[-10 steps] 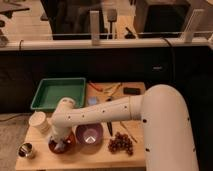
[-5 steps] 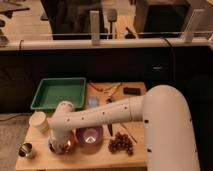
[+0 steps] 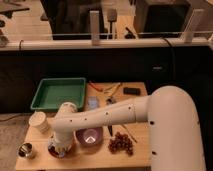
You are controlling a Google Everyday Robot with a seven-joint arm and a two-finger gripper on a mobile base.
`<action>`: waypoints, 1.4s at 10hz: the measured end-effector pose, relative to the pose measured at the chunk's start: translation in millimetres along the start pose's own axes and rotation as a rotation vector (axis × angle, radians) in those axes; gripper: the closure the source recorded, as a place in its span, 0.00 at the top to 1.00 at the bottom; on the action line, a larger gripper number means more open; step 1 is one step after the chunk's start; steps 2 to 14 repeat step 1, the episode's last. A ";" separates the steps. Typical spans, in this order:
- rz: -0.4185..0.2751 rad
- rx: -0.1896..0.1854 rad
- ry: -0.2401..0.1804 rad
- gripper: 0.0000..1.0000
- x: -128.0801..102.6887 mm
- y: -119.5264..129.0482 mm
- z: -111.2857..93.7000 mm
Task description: Wipe red bowl with towel
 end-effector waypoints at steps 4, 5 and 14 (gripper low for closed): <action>0.012 -0.016 0.002 0.00 1.2 7.4 -2.3; 0.012 -0.016 0.002 0.00 1.2 7.4 -2.3; 0.012 -0.016 0.002 0.00 1.2 7.4 -2.3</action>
